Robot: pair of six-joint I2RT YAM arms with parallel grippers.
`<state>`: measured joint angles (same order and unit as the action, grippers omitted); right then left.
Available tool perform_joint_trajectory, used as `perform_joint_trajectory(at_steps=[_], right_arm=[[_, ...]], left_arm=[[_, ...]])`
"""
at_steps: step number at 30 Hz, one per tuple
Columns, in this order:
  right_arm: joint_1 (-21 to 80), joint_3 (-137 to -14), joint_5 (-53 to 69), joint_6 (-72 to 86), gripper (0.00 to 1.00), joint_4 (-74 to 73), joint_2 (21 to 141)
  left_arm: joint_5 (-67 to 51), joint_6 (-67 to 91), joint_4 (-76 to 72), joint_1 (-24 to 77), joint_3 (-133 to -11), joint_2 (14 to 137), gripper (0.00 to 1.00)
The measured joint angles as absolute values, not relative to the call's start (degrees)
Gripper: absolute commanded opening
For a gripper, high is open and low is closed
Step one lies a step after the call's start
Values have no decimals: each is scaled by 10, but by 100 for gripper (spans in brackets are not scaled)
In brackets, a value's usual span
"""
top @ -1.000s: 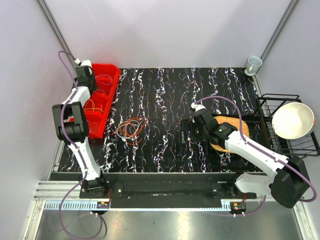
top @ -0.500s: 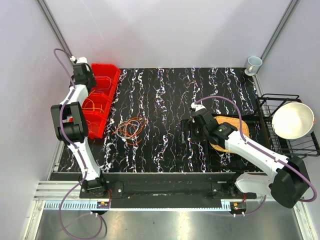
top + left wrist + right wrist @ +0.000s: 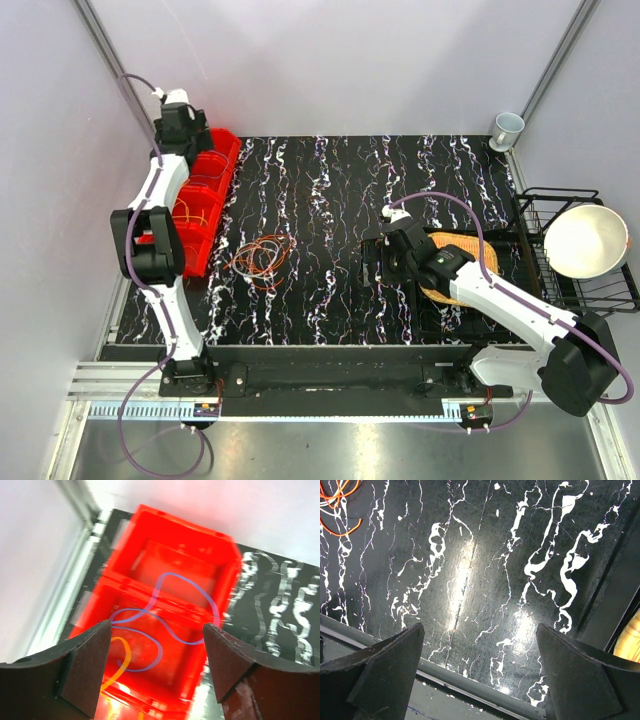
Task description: Untangle the cables
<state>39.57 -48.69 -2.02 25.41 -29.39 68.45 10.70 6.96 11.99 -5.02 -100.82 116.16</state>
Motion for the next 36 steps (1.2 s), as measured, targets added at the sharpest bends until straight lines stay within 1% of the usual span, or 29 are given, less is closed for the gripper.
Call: perform_joint_trajectory(at_steps=[6, 11, 15, 19, 22, 26, 32, 36], right_arm=[[396, -487, -20, 254, 100, -294, 684], [396, -487, -19, 254, 100, -294, 684], [396, -487, -18, 254, 100, -293, 684], [396, -487, -18, 254, 100, -293, 684], [396, -487, -18, 254, 100, -292, 685], [396, -487, -19, 254, 100, -289, 687], [396, -487, -19, 254, 100, -286, 697], [396, -487, -19, 254, 99, -285, 703]], left_arm=[[127, 94, 161, -9, -1016, 1138, 88], [128, 159, 206, 13, -1014, 1092, 88], [122, 225, 209, 18, -915, 995, 88], [128, 265, 214, 30, -811, 913, 82], [138, 296, 236, 51, -741, 866, 81], [157, 331, 277, 88, -639, 799, 81], [189, 343, 323, 140, -553, 720, 83], [189, 363, 331, 143, -481, 657, 88]])
